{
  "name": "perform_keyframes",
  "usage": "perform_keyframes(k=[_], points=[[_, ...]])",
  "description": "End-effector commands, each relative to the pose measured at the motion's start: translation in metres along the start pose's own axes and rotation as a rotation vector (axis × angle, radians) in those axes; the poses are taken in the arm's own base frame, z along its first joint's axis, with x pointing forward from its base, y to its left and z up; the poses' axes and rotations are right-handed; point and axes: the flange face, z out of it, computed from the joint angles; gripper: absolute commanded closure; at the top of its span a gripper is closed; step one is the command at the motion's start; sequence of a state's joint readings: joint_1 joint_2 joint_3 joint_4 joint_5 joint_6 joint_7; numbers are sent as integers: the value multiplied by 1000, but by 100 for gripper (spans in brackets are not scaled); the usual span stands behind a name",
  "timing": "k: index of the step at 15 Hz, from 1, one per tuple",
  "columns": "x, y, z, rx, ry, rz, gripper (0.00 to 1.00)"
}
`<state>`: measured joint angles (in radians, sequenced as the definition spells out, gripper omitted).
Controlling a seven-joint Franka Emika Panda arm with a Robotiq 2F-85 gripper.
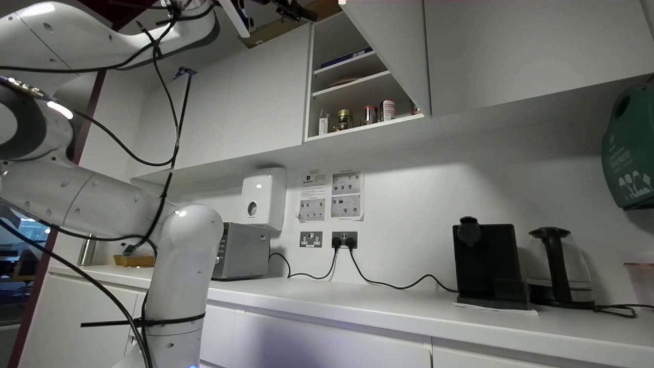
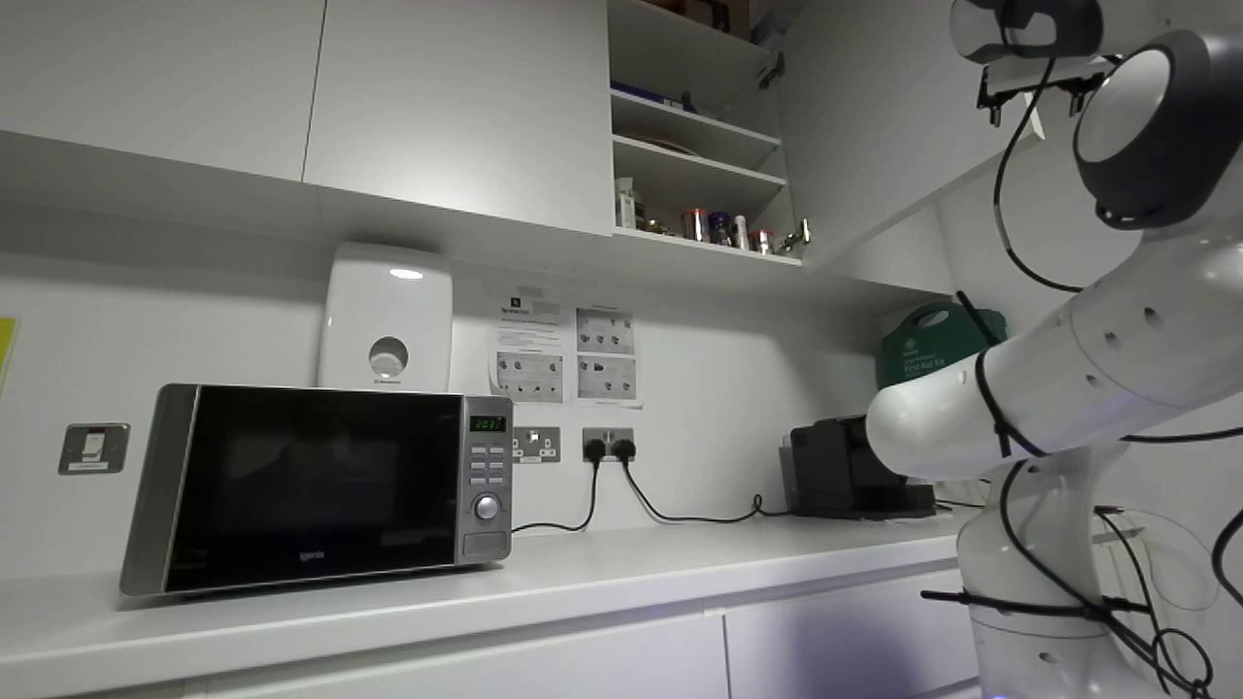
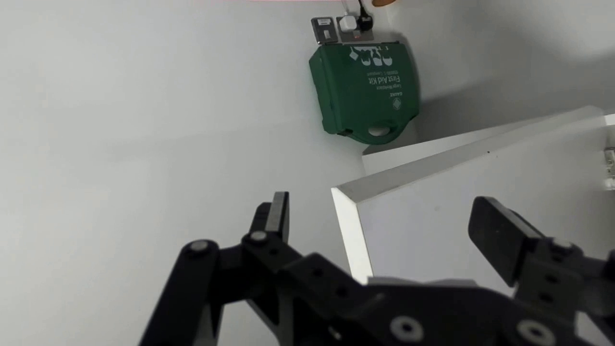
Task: Close the overhead cabinet door
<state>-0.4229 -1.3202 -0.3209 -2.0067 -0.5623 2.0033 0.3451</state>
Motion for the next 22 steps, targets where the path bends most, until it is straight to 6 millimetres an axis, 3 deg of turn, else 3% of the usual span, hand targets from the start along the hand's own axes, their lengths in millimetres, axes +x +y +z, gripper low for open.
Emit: perform_keyframes(k=[1, 10, 14, 19, 22], points=[[28, -1, 9, 39, -41, -27, 0], [54, 10, 49, 113, -116, -44, 0], [46, -11, 57, 309, -170, -175, 0], [32, -25, 53, 406, -225, -315, 0], [24, -48, 48, 497, -249, -408, 0]])
